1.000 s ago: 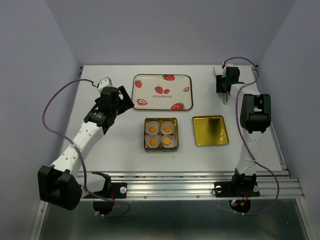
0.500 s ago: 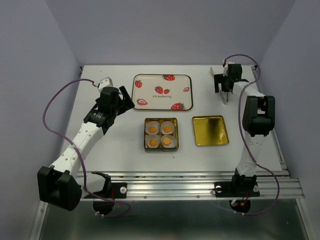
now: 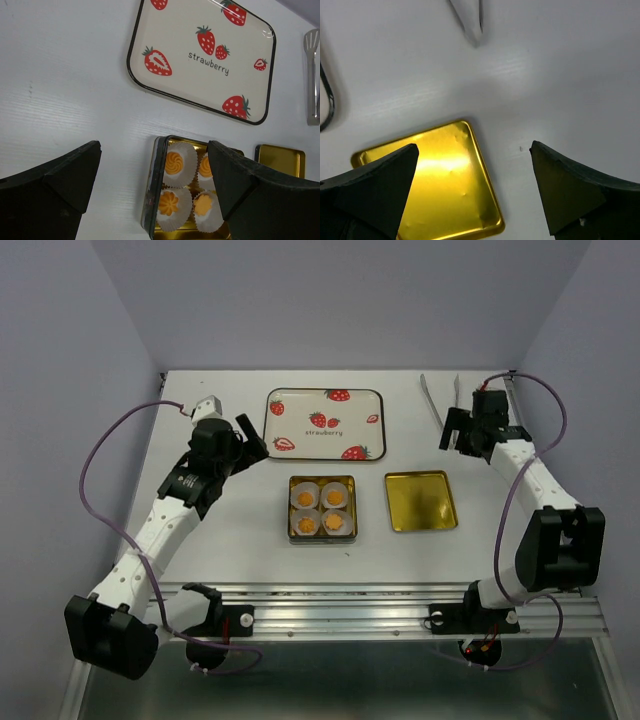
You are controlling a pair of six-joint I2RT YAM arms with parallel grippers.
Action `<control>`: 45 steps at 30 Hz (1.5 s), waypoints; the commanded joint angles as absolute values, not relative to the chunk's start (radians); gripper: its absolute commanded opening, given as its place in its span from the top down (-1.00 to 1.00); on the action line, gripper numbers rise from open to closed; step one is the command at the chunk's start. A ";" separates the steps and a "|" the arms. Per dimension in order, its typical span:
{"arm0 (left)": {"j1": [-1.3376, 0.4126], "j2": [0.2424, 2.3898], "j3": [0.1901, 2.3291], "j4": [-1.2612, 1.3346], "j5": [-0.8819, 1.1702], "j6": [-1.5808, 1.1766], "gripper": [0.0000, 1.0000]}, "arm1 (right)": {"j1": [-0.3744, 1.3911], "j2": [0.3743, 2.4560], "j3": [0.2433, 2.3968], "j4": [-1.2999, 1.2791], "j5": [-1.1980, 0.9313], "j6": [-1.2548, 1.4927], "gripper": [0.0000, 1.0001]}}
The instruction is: Pack the cookies
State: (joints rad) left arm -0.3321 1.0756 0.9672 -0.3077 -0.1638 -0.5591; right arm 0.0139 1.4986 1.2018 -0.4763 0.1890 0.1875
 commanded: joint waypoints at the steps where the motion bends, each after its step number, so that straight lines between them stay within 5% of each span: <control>1: -0.342 1.028 0.937 -0.298 -0.143 -0.551 -0.98 | 0.018 1.468 1.077 -0.581 0.189 0.307 -1.00; 12: -0.367 1.022 0.937 -0.295 -0.138 -0.540 -0.98 | 0.018 1.551 0.950 -0.519 0.138 0.305 -0.45; 25: -0.377 1.025 0.927 -0.291 -0.150 -0.541 -0.98 | 0.018 1.620 0.919 -0.456 0.153 0.299 -0.15; 45: -0.390 1.051 0.933 -0.285 -0.164 -0.538 -0.98 | 0.018 1.620 0.930 -0.446 0.086 0.235 0.77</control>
State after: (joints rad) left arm -0.3805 1.0512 0.9257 -0.3103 -0.1436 -0.5579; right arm 0.0193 1.6245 0.9283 -0.4808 0.1043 0.2569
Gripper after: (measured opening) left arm 0.989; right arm 0.174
